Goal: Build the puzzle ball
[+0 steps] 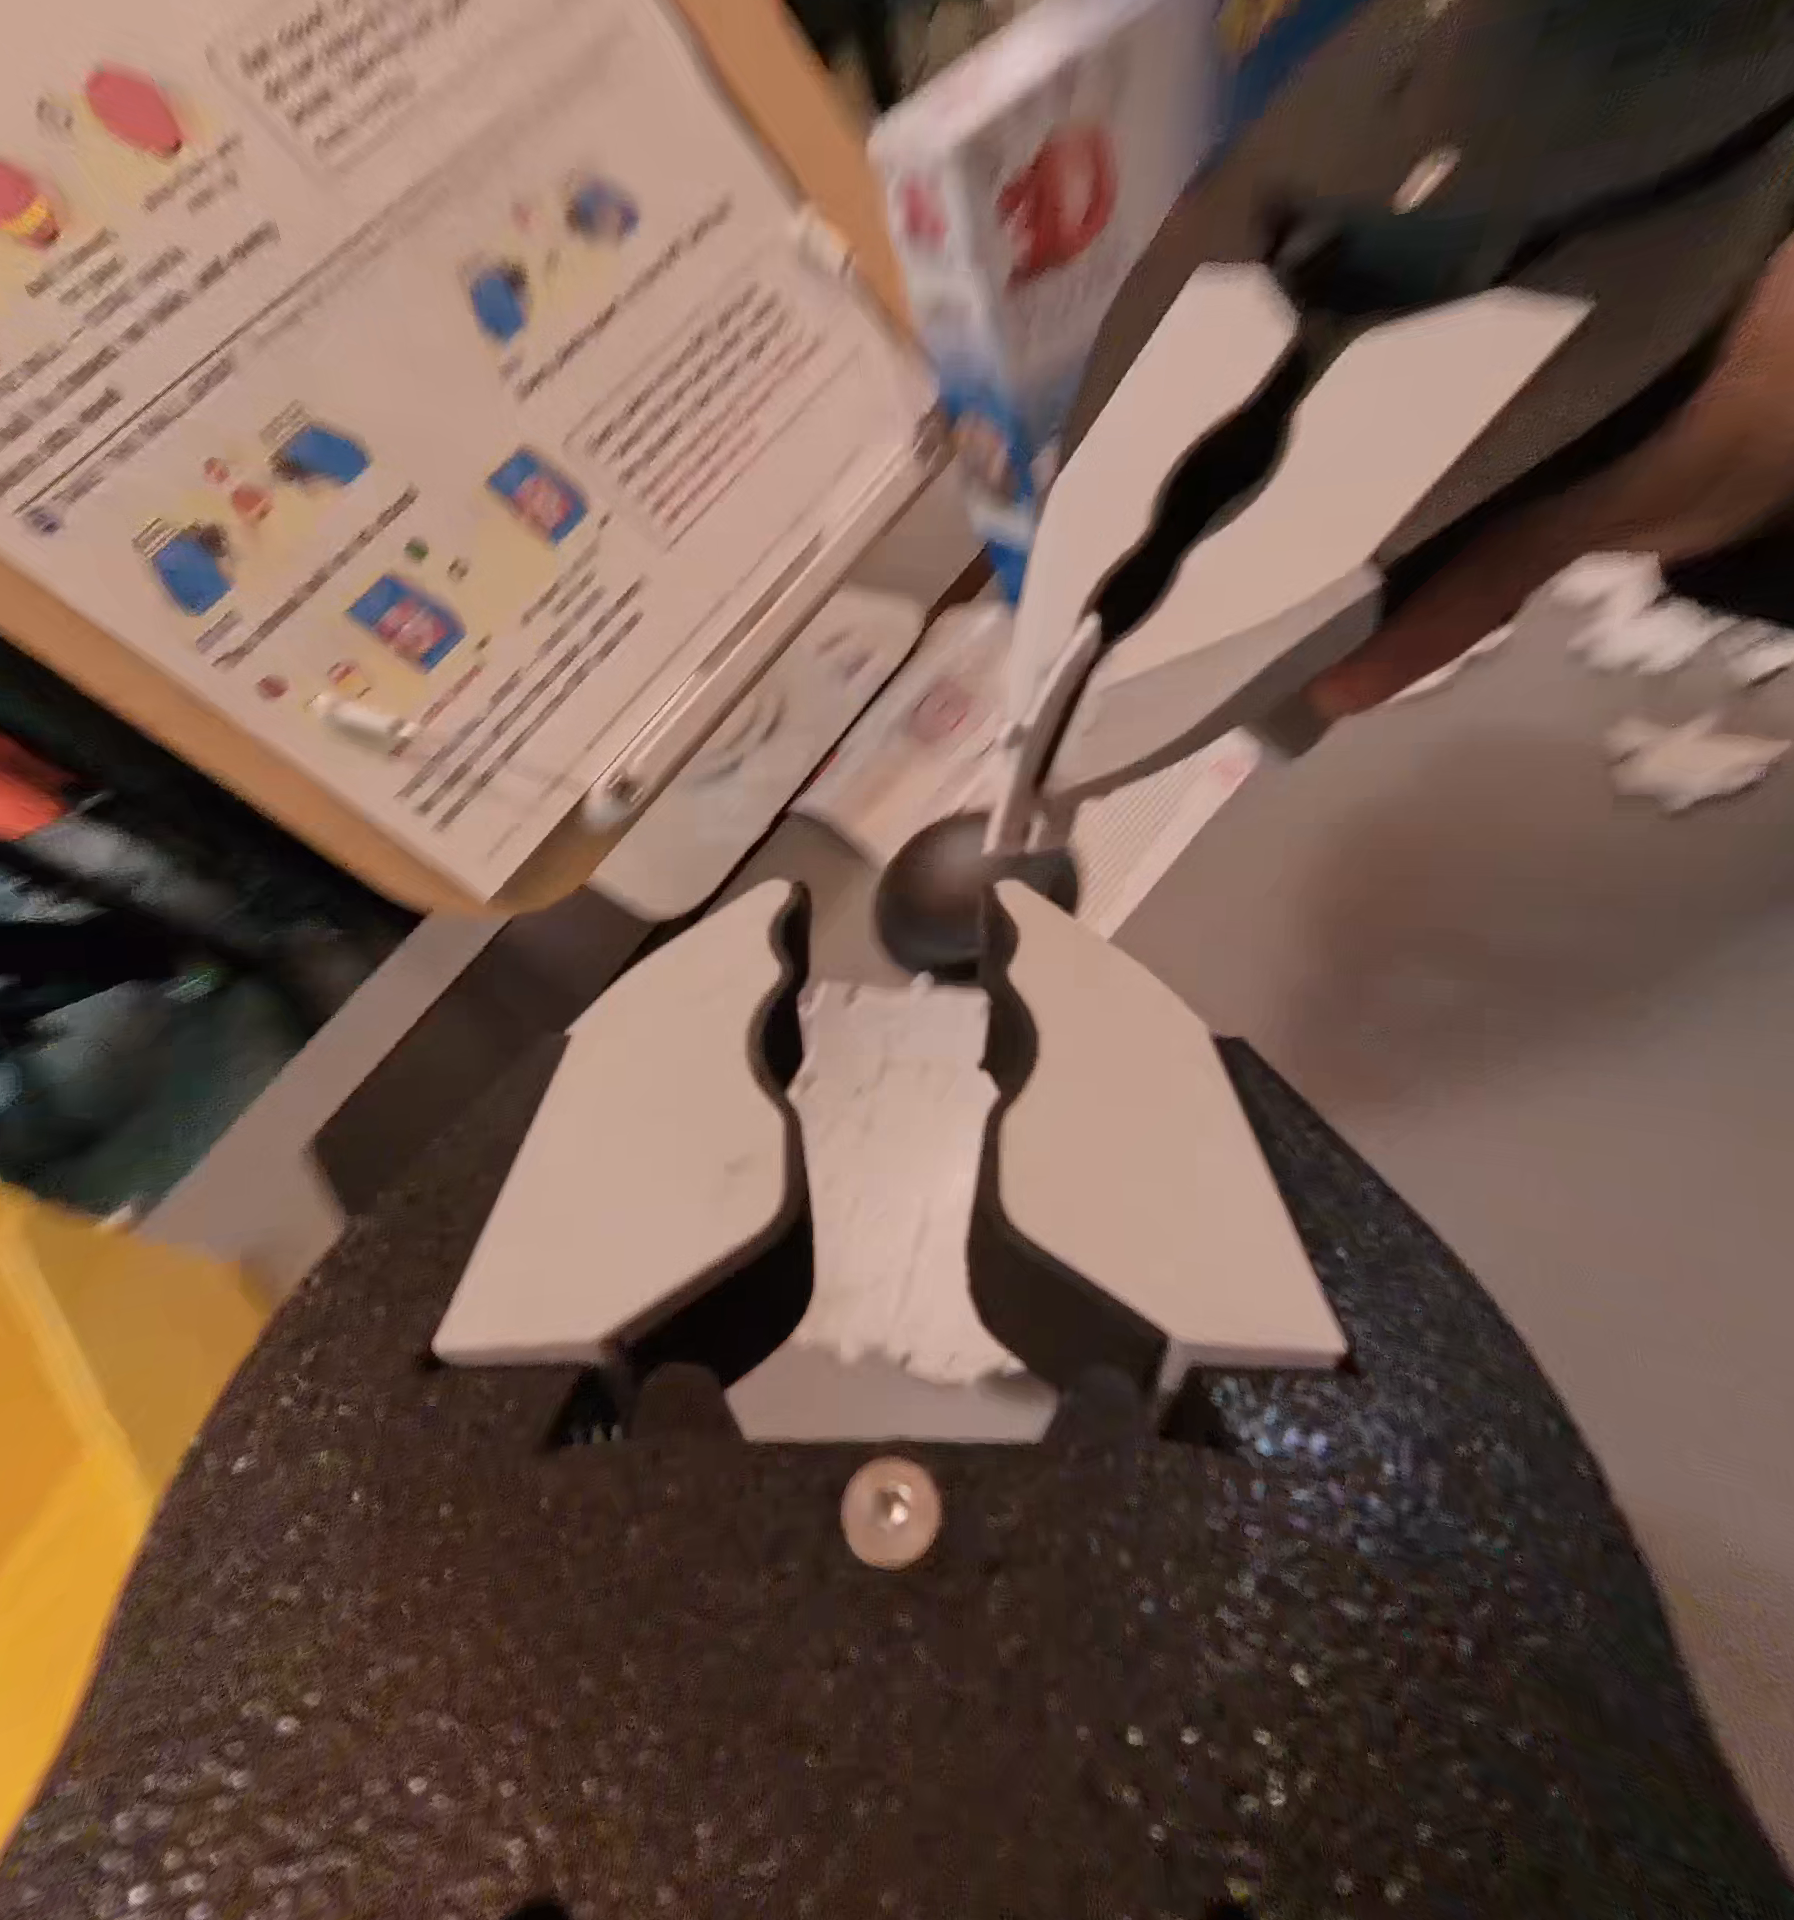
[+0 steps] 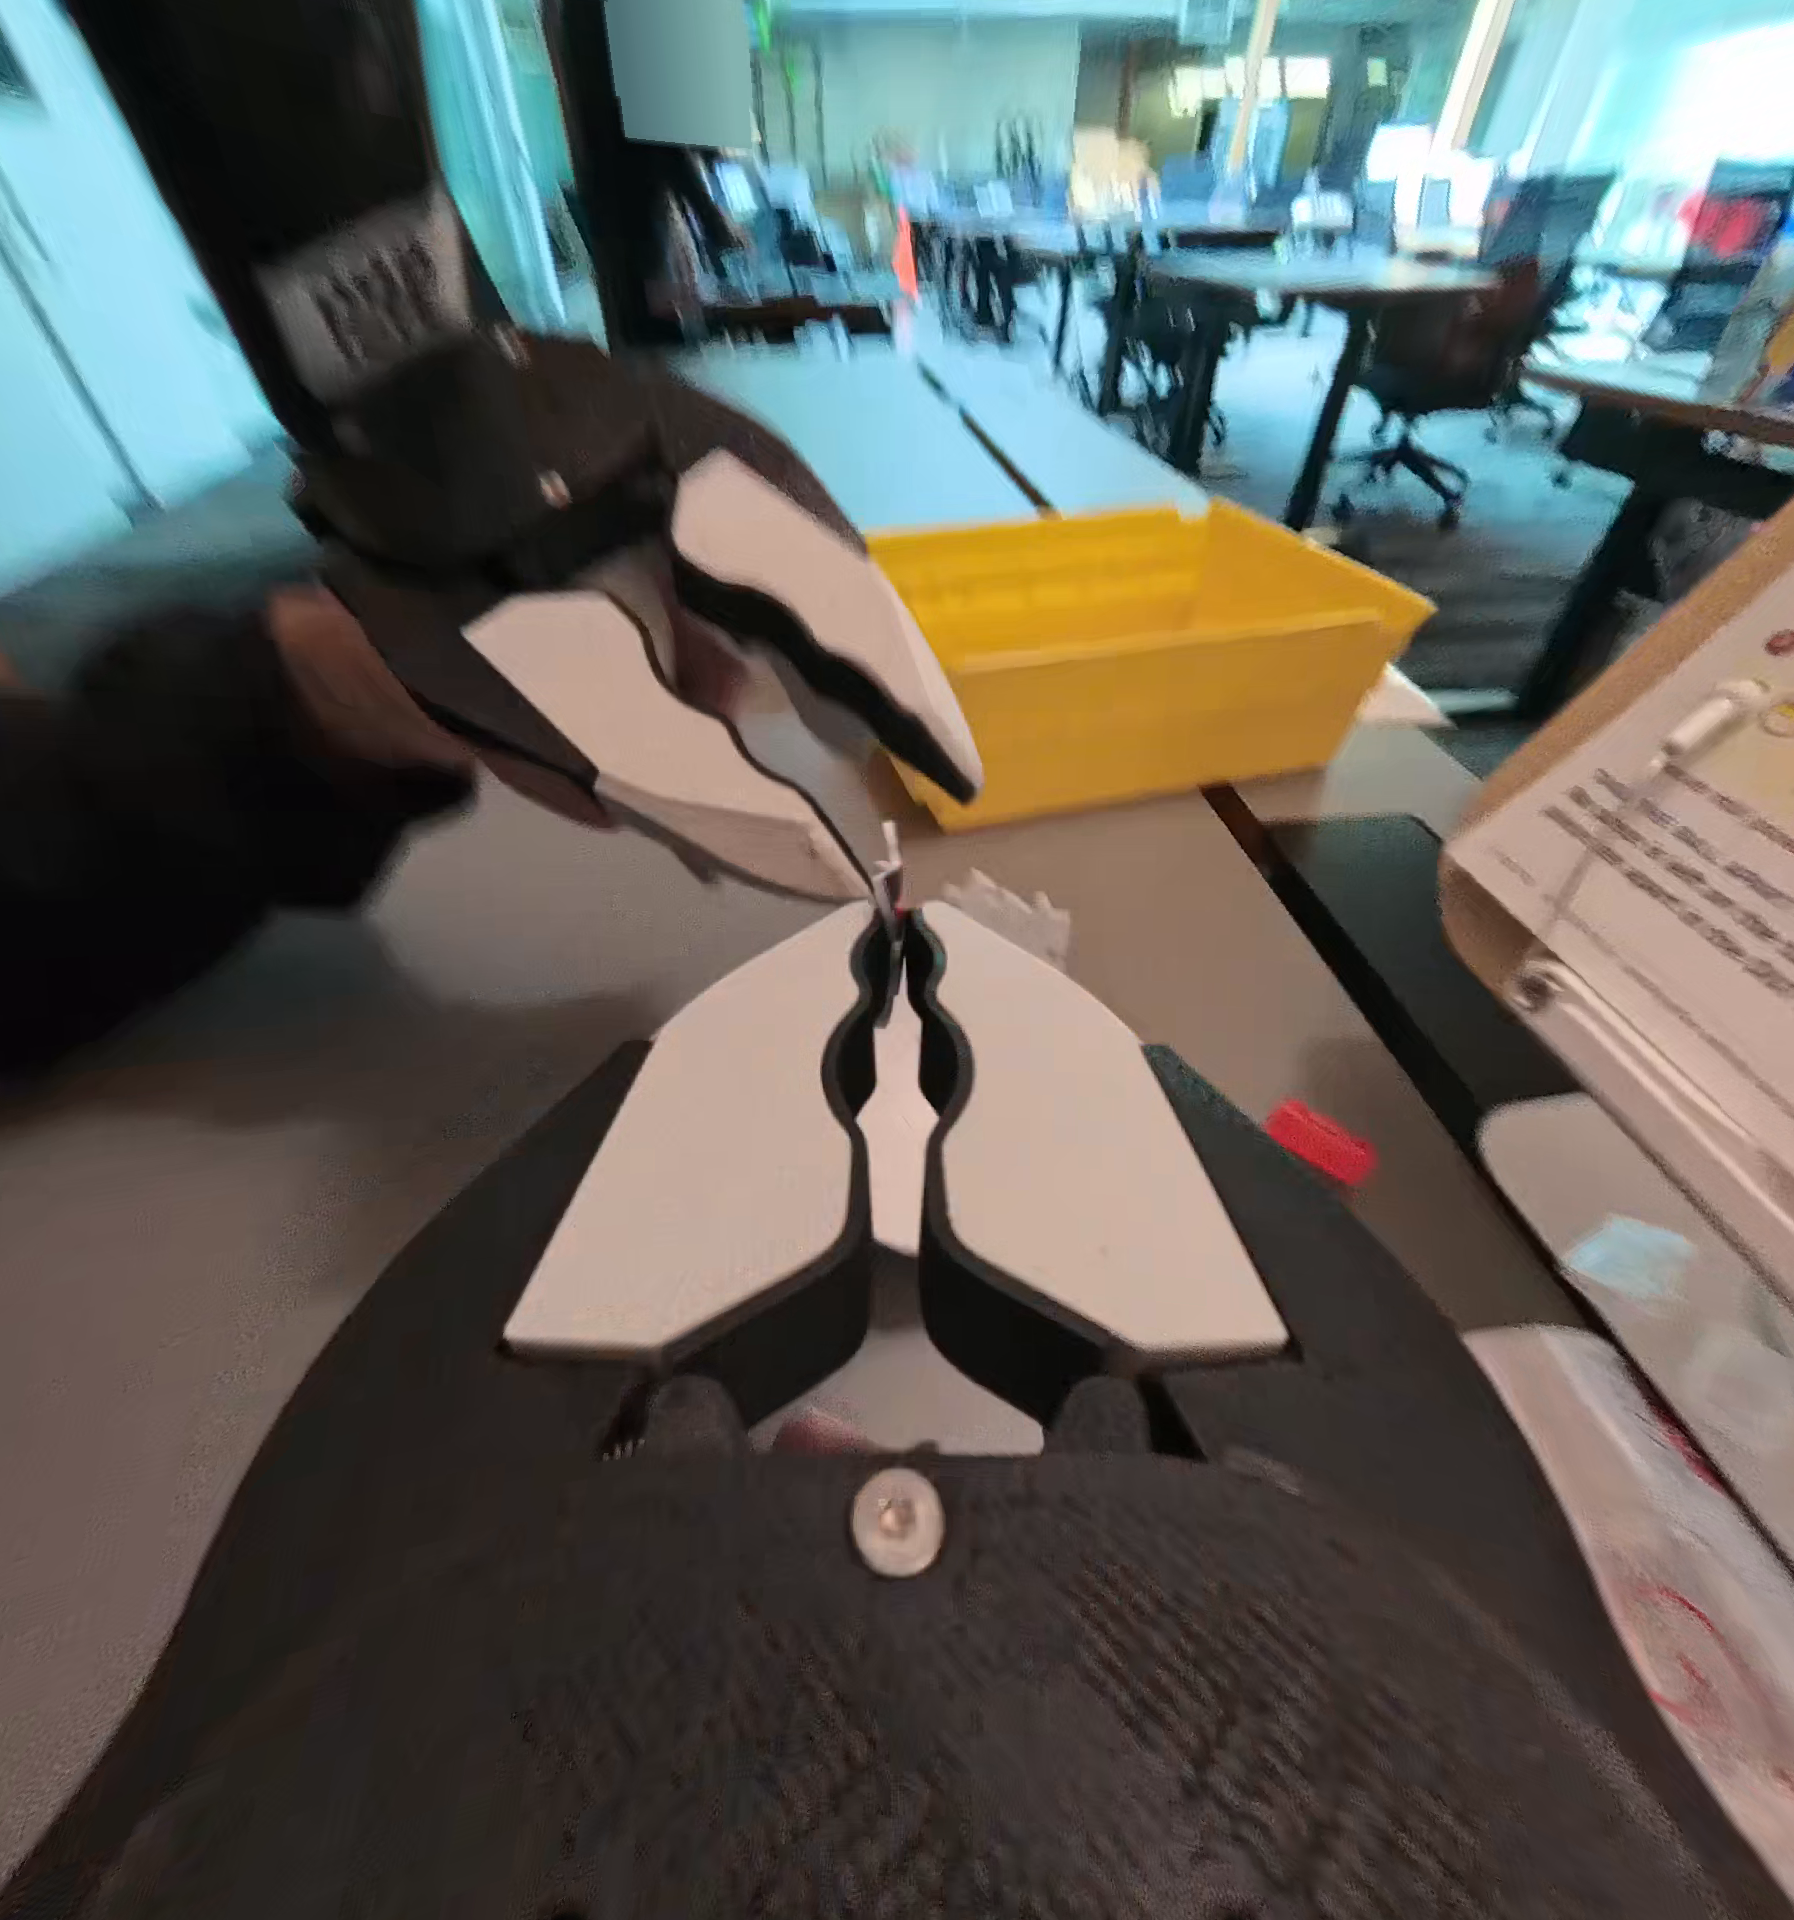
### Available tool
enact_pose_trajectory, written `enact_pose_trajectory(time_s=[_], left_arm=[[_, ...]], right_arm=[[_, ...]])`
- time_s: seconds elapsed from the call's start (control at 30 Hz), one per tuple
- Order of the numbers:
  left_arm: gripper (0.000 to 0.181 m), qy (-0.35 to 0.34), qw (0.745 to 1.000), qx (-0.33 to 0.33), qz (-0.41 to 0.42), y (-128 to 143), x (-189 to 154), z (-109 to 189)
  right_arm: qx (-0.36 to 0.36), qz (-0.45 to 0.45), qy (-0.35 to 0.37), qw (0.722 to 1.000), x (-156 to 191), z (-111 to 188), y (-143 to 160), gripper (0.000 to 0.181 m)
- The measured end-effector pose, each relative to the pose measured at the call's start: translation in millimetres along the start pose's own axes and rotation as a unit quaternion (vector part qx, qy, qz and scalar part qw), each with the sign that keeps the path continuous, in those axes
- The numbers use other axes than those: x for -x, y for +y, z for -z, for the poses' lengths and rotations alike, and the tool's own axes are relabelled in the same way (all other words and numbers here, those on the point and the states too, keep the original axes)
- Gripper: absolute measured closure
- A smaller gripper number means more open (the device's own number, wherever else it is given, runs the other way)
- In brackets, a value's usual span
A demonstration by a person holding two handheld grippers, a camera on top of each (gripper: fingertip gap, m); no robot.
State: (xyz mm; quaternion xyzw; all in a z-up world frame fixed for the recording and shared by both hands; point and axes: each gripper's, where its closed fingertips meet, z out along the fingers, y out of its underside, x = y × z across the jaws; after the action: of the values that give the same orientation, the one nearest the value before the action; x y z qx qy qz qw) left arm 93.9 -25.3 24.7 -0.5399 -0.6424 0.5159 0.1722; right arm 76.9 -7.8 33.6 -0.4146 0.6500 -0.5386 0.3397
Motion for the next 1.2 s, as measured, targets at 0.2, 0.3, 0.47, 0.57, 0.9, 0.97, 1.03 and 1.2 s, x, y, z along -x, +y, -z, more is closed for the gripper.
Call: enact_pose_trajectory(time_s=[0.2,0.3,0.47,0.57,0.9,0.97,1.03,1.2], left_arm=[[0.142,-0.115,0.991,0.068,0.03,22,25,-8],[0.138,-0.185,0.98,0.057,0.04,33,46,-8],[0.139,-0.232,0.963,0.075,0.115,55,73,2],[0.142,-0.26,0.956,0.081,0.106,59,87,13],[0.146,-0.256,0.954,0.116,0.102,70,104,23],[0.151,-0.195,0.973,0.089,0.09,58,94,18],[0.157,-0.119,0.988,0.043,0.092,42,81,18],[0.16,0.028,0.992,-0.02,0.119,27,63,14]], right_arm=[[0.074,0.005,0.044,0.996,-18,2,25,0.179],[0.092,-0.01,0.042,0.995,-21,1,31,0.179],[0.14,-0.009,0.034,0.99,-30,-11,38,0.179],[0.141,-0.004,-0.001,0.99,-32,-23,28,0.179],[0.175,0.034,-0.13,0.975,-26,-54,14,0.178],[0.176,0.05,-0.14,0.973,-27,-58,13,0.179],[0.183,0.072,-0.146,0.97,-29,-60,16,0.179],[0.178,0.123,-0.195,0.957,-30,-62,18,0.179]])
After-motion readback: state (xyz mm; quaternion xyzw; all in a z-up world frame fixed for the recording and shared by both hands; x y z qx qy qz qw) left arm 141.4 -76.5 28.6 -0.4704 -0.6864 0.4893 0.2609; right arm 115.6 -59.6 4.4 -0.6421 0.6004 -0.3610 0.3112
